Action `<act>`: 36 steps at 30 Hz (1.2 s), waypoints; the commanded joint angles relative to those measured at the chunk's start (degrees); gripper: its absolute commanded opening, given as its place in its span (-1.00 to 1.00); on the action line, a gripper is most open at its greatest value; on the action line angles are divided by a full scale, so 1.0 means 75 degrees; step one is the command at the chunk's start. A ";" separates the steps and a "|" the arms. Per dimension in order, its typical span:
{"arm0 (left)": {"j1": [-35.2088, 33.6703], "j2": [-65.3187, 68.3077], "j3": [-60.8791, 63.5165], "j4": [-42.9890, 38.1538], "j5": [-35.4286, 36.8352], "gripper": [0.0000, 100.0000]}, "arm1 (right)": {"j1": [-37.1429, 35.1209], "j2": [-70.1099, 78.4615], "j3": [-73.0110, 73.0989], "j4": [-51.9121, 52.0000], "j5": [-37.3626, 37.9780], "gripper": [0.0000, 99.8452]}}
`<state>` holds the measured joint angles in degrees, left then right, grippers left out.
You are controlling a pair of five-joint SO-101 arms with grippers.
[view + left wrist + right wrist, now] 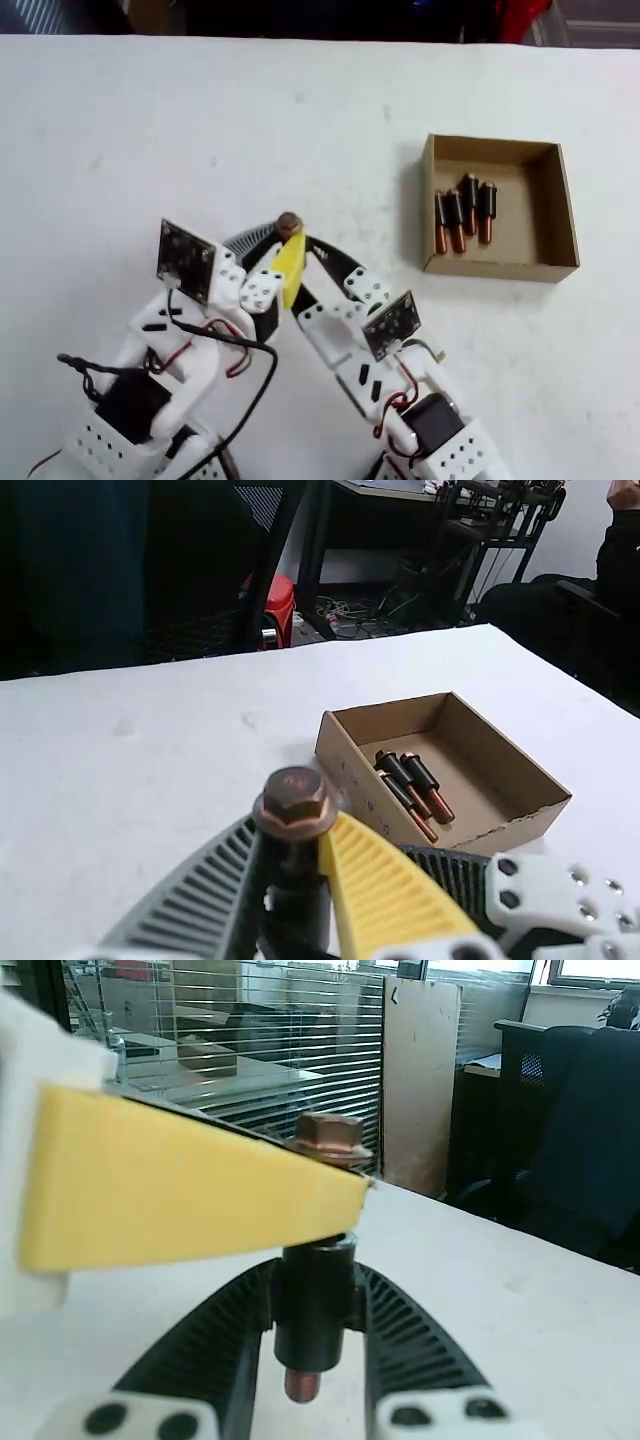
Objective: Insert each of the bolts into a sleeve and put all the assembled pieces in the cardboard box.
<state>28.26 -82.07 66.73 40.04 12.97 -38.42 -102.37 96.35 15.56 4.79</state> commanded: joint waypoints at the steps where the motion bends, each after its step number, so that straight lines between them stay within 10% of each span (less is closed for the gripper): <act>1: 0.0053 -0.0170 -0.0094 -0.0141 0.0047 -0.95 | 0.0123 -0.0088 0.0070 -0.0170 0.0000 -0.97; 24: 0.0041 -0.0170 -0.0094 -0.0141 -0.0527 -0.94 | 0.0135 -0.0088 0.0070 -0.0170 0.0000 -0.97; 36: 0.0041 -0.0182 -0.0094 0.0070 -0.0492 -0.63 | 0.0135 -0.0088 0.0070 -0.0170 0.0012 -0.97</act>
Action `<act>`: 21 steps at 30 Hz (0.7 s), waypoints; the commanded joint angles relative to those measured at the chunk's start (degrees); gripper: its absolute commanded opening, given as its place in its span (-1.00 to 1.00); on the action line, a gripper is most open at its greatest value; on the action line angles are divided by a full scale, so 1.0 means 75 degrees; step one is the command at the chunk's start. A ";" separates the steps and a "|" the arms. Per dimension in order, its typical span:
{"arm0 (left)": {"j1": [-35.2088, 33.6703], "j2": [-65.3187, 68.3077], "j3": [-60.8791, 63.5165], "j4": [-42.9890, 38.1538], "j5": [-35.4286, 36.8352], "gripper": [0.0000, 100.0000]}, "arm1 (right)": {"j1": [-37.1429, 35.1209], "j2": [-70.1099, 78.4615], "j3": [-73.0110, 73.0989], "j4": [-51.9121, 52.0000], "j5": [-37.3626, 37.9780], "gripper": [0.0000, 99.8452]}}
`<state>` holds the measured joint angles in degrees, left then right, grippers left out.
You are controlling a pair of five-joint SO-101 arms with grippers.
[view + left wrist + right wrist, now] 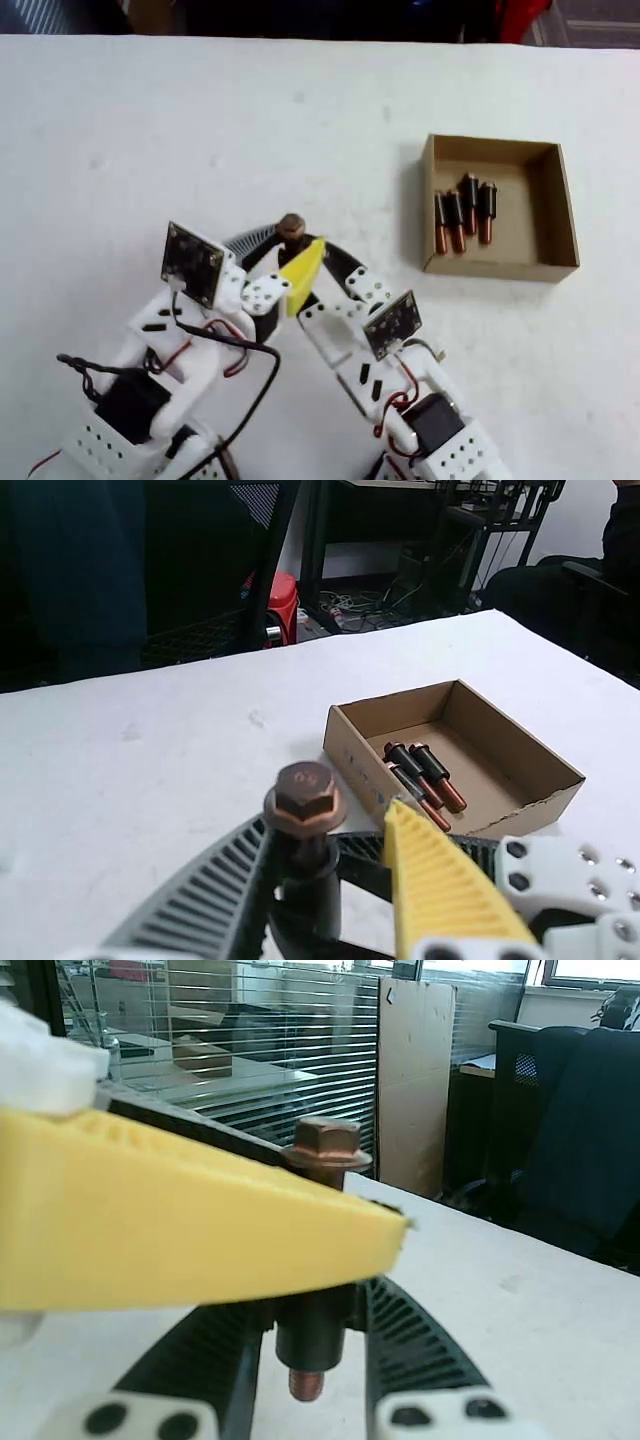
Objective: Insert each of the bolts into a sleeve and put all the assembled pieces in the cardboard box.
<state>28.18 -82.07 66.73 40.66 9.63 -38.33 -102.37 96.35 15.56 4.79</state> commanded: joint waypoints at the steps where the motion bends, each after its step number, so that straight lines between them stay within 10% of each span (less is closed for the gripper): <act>1: 0.0053 -0.0182 -0.0094 -0.0012 -0.0059 -0.63 | 0.0123 -0.0088 0.0070 -0.0170 0.0012 -0.97; 21: -0.0522 -0.0170 -0.0082 -0.0070 -0.0598 -0.63 | 0.0123 -0.0088 0.0070 -0.0158 0.0012 -0.97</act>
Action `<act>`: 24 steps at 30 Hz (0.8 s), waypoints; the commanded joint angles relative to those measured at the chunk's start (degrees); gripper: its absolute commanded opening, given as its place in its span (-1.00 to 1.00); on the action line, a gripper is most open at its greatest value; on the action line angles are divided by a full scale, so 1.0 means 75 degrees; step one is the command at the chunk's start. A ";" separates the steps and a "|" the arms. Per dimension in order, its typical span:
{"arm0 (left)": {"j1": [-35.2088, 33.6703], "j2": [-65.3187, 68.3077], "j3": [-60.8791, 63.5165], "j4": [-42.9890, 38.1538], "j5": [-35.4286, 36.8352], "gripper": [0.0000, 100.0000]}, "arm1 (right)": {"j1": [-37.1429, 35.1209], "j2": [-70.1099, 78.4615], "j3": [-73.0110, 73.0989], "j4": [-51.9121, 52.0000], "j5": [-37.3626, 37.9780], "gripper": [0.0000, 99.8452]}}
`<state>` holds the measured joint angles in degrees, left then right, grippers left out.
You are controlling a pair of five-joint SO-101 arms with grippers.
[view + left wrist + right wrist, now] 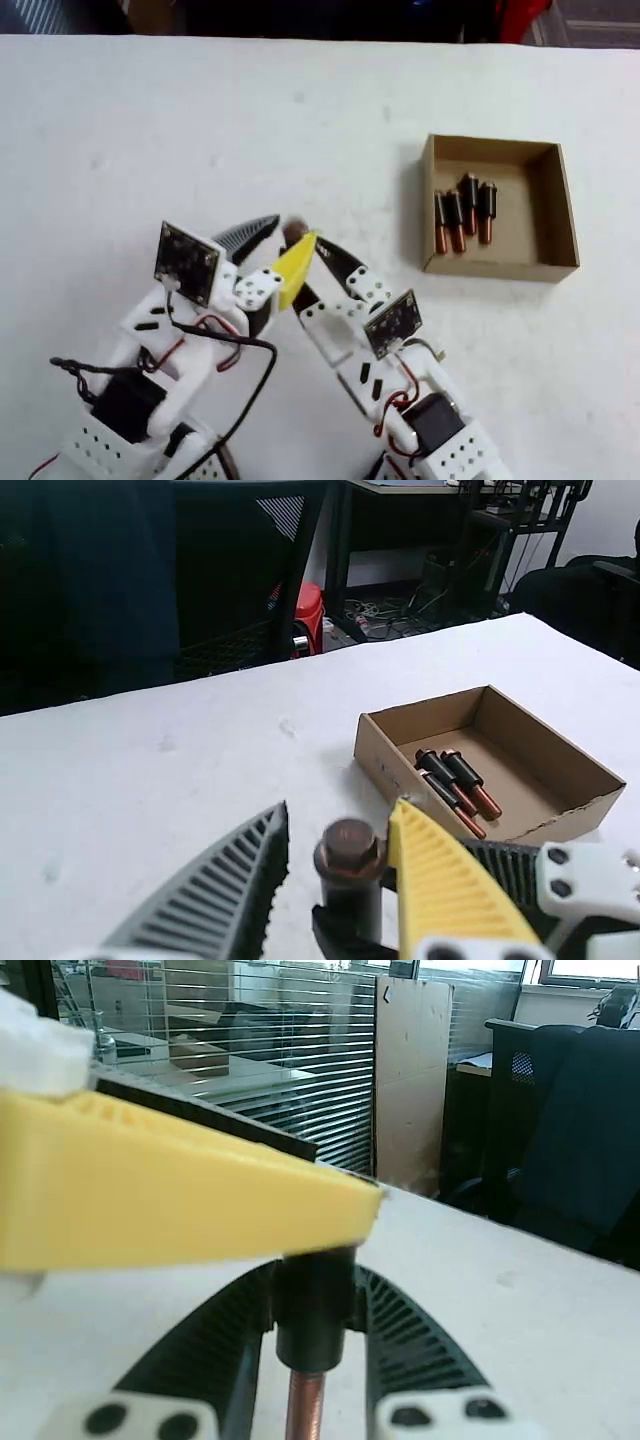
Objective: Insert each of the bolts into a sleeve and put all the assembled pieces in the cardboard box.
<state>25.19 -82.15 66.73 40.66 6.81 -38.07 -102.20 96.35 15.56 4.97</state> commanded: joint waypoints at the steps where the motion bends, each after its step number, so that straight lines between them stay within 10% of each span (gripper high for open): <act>1: -0.0123 -0.0158 -0.0094 -0.0070 -0.0223 -0.63 | 0.0088 -0.0111 0.0070 -0.0158 -0.0012 -0.97; 15: -0.0229 -0.0158 -0.1336 -0.0164 -0.0234 -0.64 | 0.0088 -0.0111 0.0070 0.0041 -0.0012 -0.97; 24: -0.2596 -0.0205 -0.1911 -0.0164 -0.0574 -0.93 | 0.0533 -0.0111 0.0070 0.0287 -0.0012 -0.97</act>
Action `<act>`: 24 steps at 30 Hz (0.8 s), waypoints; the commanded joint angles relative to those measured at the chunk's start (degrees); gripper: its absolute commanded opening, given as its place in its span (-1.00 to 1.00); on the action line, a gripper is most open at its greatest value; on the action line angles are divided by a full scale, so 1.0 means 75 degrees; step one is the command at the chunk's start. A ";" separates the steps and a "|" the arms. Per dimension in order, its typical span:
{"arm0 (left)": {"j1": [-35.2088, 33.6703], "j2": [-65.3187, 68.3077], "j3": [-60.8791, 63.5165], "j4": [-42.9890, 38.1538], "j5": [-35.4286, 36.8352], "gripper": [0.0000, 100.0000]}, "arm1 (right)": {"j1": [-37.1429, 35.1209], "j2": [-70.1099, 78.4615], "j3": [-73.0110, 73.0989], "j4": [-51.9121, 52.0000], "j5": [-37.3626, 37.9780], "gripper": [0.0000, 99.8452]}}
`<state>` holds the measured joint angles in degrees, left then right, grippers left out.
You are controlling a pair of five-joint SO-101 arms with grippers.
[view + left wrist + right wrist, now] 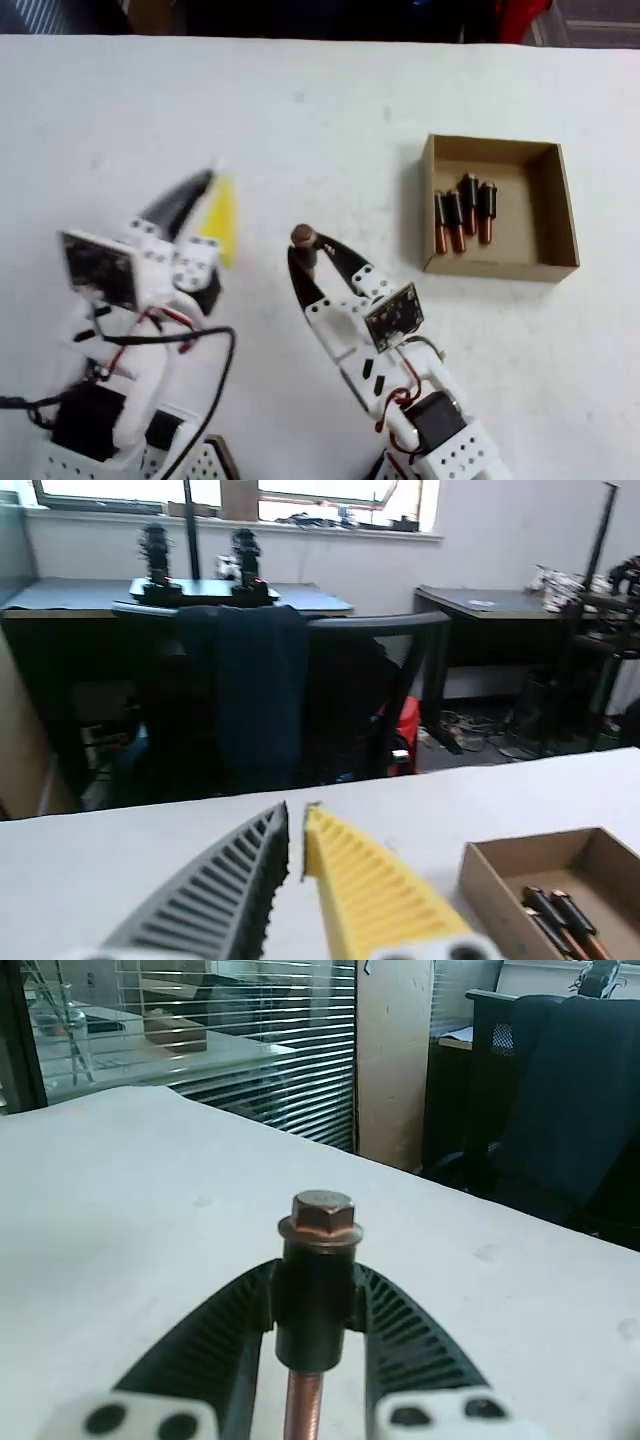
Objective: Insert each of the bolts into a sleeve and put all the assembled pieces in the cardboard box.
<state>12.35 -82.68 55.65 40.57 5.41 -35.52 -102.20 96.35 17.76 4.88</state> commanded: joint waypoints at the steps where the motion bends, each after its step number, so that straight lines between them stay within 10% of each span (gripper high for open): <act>1: -0.1026 -0.0147 -0.0422 -0.0141 -0.0527 -0.93 | 0.0205 -0.0111 0.0070 0.0006 0.0000 -0.97; 24: -0.2409 -0.2174 0.1149 0.0867 -0.0750 -0.95 | 0.0205 -0.0111 0.0070 0.0334 0.0000 -0.97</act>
<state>-3.47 -98.86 63.47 46.64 0.31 -34.64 -102.20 96.35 20.13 4.88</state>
